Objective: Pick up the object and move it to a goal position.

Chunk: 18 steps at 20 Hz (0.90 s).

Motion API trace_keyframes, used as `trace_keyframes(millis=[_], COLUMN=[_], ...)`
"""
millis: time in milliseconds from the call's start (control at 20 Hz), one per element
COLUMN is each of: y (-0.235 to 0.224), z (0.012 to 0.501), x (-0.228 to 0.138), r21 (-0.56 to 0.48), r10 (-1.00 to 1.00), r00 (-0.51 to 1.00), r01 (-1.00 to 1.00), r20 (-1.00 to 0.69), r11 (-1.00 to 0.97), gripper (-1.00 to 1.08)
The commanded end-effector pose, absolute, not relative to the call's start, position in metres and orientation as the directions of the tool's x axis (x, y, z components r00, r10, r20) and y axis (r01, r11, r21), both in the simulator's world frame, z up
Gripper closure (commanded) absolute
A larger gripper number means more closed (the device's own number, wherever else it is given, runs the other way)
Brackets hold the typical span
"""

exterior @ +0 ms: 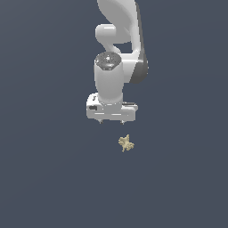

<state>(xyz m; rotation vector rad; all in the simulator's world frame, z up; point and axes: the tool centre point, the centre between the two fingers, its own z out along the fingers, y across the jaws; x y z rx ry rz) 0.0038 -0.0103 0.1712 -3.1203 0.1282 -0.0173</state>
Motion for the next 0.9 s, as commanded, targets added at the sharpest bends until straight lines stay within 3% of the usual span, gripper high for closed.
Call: trace_keyframes(millis=[0, 850], y=[-0.01, 0.015], z=[0.171, 0.154], x=[0.004, -0.003], r21=[-0.019, -0.031], r10=[-0.082, -0.026], r00=[0.997, 1.0], r01=[-0.082, -0.026], r20=[0.01, -0.009], r11=[-0.996, -0.999], gripper=[-0.92, -0.92])
